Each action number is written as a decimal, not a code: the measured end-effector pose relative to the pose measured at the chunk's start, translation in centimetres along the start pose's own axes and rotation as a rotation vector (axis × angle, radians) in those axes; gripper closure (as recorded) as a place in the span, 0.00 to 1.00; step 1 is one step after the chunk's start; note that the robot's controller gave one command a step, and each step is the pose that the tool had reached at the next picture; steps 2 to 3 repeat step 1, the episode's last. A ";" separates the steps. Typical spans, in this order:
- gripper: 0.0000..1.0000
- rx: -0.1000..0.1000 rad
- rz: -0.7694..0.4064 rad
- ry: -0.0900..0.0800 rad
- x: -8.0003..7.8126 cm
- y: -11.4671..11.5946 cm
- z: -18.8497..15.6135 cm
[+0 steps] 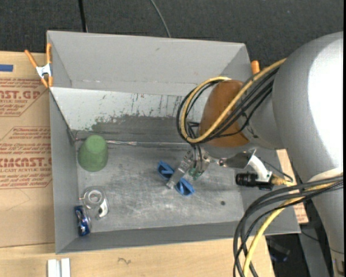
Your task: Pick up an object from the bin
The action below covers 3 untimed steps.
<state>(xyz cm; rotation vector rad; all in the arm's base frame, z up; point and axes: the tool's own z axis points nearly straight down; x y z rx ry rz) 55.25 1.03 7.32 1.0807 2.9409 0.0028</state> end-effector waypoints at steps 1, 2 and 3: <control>1.00 0.001 -0.001 0.004 -0.1 0.1 -5.6; 1.00 0.001 -0.001 0.004 -0.1 0.1 -5.6; 1.00 0.001 -0.001 0.004 -0.1 0.1 -5.6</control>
Offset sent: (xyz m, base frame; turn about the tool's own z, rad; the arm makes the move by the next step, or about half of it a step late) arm -0.0001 0.0000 0.0530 0.0000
